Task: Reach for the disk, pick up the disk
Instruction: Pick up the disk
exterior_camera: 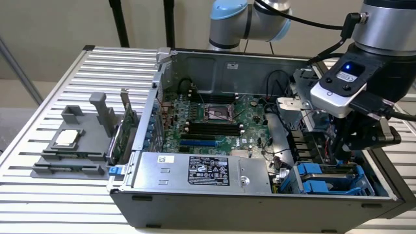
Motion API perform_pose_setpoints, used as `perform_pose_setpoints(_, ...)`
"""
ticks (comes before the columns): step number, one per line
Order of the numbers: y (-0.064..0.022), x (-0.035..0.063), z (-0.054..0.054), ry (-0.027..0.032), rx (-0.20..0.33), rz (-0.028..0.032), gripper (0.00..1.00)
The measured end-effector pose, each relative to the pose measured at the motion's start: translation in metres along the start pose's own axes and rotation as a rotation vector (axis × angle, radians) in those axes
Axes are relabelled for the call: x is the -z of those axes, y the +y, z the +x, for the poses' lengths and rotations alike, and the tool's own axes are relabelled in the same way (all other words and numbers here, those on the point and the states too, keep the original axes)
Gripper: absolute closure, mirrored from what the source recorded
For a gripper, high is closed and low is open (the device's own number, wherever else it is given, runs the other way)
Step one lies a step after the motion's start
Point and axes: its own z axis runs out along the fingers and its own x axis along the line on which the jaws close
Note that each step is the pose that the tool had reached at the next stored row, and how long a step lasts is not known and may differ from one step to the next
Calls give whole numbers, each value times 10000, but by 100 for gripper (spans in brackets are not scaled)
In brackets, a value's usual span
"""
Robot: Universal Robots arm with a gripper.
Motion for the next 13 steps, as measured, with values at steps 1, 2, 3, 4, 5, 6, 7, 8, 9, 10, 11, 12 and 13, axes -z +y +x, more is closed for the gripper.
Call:
perform_pose_setpoints(1, -2, -5, -2, 26, -3, 13, 84)
perform_pose_setpoints(2, -2, -10, -4, 57, -4, 23, 84)
perform_pose_setpoints(3, -3, -14, -6, 85, -4, 35, 84)
perform_pose_setpoints(4, -4, -18, -7, 114, -5, 49, 84)
perform_pose_setpoints(5, -4, -22, -9, 146, -6, 63, 84)
perform_pose_setpoints(6, -5, -26, -11, 178, -7, 80, 84)
perform_pose_setpoints(7, -5, -31, -15, 208, -6, 98, 84)
perform_pose_setpoints(8, -6, -37, -26, 232, -6, 117, 84)
perform_pose_setpoints(9, -6, -45, -42, 256, -4, 141, 84)
perform_pose_setpoints(10, -7, -53, -62, 280, -4, 167, 84)
perform_pose_setpoints(11, -8, -62, -81, 303, -2, 193, 84)
perform_pose_setpoints(12, -9, -71, -101, 326, 0, 219, 84)
perform_pose_setpoints(13, -10, -80, -122, 348, 2, 245, 84)
